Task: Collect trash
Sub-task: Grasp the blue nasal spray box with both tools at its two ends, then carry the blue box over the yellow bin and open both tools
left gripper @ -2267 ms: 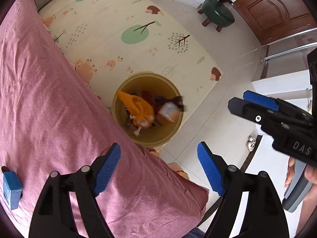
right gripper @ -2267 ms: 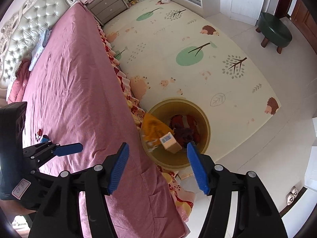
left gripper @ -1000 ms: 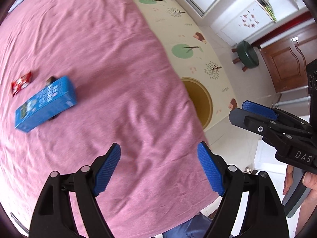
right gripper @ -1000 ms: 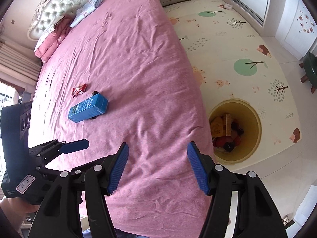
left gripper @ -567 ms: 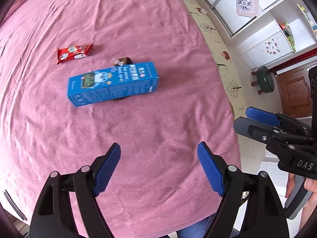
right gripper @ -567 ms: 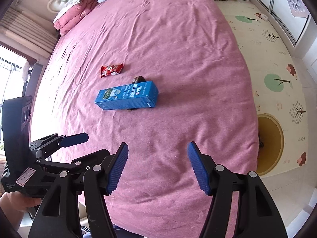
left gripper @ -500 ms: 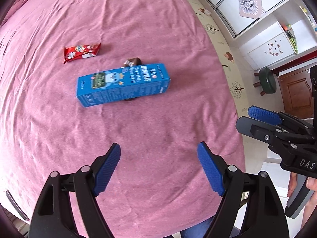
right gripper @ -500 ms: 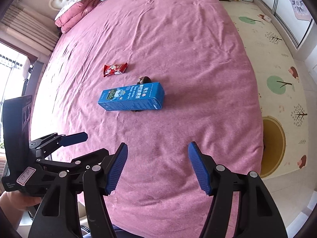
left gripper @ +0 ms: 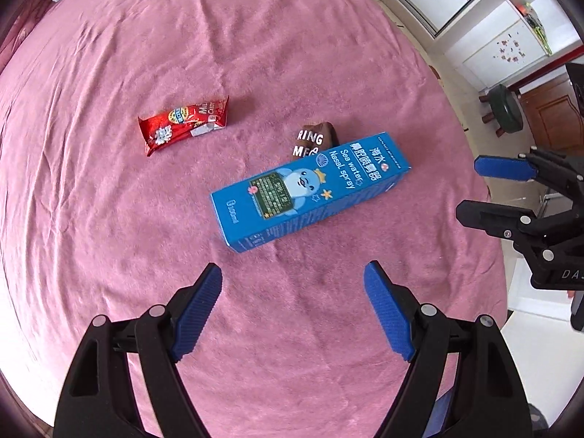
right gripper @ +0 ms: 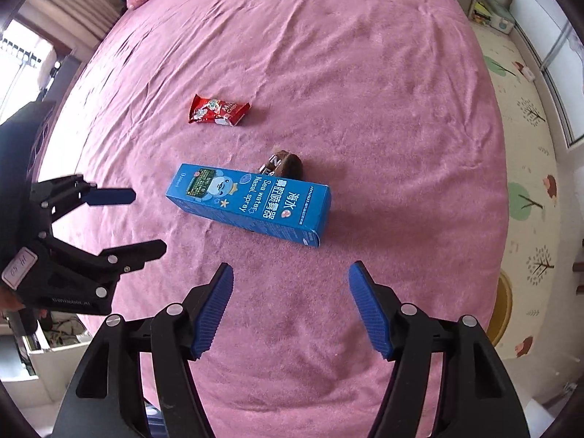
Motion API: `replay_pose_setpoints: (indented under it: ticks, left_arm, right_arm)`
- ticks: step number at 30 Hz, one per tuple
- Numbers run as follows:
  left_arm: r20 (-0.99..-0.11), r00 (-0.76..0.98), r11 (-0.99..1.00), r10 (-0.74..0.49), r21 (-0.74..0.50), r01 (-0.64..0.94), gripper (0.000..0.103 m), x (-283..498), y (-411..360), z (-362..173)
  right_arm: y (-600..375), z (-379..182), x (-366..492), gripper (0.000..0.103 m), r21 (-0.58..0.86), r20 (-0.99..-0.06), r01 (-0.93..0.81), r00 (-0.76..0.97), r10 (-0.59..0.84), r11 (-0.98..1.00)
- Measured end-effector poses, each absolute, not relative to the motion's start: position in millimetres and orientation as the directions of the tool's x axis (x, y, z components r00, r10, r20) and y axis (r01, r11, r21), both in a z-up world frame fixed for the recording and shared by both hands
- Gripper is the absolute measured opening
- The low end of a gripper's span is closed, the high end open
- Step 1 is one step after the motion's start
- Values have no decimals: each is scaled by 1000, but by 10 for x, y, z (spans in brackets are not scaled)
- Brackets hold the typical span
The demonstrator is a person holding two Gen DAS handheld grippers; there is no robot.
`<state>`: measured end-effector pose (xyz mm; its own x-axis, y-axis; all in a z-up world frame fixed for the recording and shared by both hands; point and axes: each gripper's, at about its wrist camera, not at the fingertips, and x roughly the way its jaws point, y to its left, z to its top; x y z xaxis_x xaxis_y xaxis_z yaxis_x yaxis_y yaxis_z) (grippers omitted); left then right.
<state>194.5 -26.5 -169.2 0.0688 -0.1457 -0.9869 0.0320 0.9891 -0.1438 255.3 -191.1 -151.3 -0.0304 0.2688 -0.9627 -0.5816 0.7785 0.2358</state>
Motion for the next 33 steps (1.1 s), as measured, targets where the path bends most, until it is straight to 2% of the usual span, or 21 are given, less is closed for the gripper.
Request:
replay_pose_setpoints:
  ticks: [6, 13, 21, 28, 33]
  left_arm:
    - [-992, 41, 982, -116, -109, 157, 81, 2211, -148, -1978]
    - [-990, 0, 948, -144, -138, 287, 81, 2454, -131, -2194]
    - [-970, -87, 901, -229, -245, 358, 84, 2564, -107, -2373]
    - [-942, -152, 867, -298, -334, 369, 84, 2589, -165, -2531]
    - [-942, -188, 846, -279, -334, 417, 84, 2522, -282, -2663]
  right_arm:
    - [-1703, -1767, 2686, 68, 177, -979, -732, -63, 193, 658]
    - [-1501, -2088, 2765, 71, 167, -986, -844, -128, 111, 509]
    - [-1316, -2276, 2867, 76, 183, -983, -898, -161, 88, 399]
    - [-1118, -2423, 2822, 75, 215, -977, -931, -208, 57, 294]
    - [-1030, -2565, 2798, 67, 255, -966, -926, -256, 35, 279]
